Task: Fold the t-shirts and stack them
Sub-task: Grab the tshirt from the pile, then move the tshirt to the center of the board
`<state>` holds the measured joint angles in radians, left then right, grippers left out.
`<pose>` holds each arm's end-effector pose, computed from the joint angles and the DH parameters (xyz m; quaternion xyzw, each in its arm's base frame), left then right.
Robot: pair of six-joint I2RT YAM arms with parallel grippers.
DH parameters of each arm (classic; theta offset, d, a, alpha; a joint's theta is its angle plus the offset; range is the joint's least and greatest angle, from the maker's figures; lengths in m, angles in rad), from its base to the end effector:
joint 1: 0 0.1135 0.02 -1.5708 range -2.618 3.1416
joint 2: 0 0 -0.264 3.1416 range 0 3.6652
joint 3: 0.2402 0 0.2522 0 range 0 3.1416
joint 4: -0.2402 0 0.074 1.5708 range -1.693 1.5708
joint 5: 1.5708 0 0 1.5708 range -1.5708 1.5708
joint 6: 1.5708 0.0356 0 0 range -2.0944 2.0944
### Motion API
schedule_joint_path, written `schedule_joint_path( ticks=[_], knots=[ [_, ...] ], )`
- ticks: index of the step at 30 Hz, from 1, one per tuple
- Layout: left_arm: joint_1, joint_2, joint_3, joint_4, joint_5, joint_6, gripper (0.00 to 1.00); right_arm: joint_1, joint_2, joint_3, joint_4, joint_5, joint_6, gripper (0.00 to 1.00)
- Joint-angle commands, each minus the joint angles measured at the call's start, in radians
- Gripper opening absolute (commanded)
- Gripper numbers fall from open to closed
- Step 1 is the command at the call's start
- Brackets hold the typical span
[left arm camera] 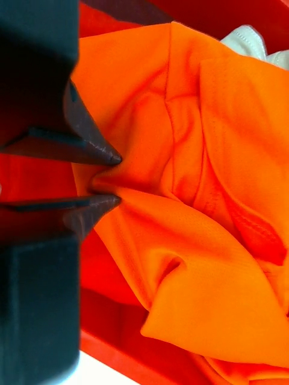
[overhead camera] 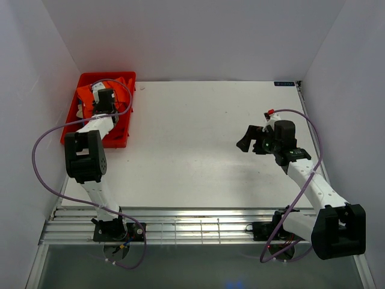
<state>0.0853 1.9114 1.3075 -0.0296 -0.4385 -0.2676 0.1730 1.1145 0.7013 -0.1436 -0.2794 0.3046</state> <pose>0.4267 0.0517 0.2097 -0.2496 0.8401 0.1531 0.4567 0.2387 0.0517 0.2499 -0.0105 0.8683 0.2320 0.4384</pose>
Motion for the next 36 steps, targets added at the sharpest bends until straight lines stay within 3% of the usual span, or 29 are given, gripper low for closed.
schedule_joint_path(
  ticks=[1,2,3,12,16,20,25,31,36],
  knots=[
    [0.010,-0.037,0.038,0.020,-0.025,0.022,0.30,0.010,-0.024,-0.020,0.049,-0.020,-0.009,0.91],
    [0.010,-0.054,0.033,0.022,-0.023,0.013,0.20,0.013,-0.025,-0.022,0.052,-0.021,-0.007,0.91],
    [0.011,-0.066,0.027,0.022,-0.020,0.010,0.18,0.014,-0.027,-0.028,0.053,-0.023,-0.004,0.91],
    [-0.064,-0.325,0.033,-0.033,0.040,-0.013,0.13,0.051,-0.035,-0.034,0.056,-0.024,0.013,0.91],
    [-0.232,-0.488,0.062,-0.050,0.131,0.013,0.13,0.079,-0.038,-0.025,0.036,-0.004,0.014,0.91],
    [-0.353,-0.552,0.125,-0.197,0.225,0.002,0.13,0.108,-0.053,-0.031,0.030,0.016,0.028,0.91],
    [-0.568,-0.627,-0.032,-0.236,0.304,-0.064,0.13,0.164,-0.071,-0.026,0.019,0.063,0.048,0.91],
    [-0.783,-0.574,-0.263,-0.136,0.345,-0.163,0.13,0.209,-0.079,-0.013,-0.034,0.120,0.056,0.91],
    [-0.907,-0.411,-0.264,-0.066,0.330,-0.182,0.11,0.226,-0.111,-0.014,-0.066,0.149,0.062,0.91]
  ],
)
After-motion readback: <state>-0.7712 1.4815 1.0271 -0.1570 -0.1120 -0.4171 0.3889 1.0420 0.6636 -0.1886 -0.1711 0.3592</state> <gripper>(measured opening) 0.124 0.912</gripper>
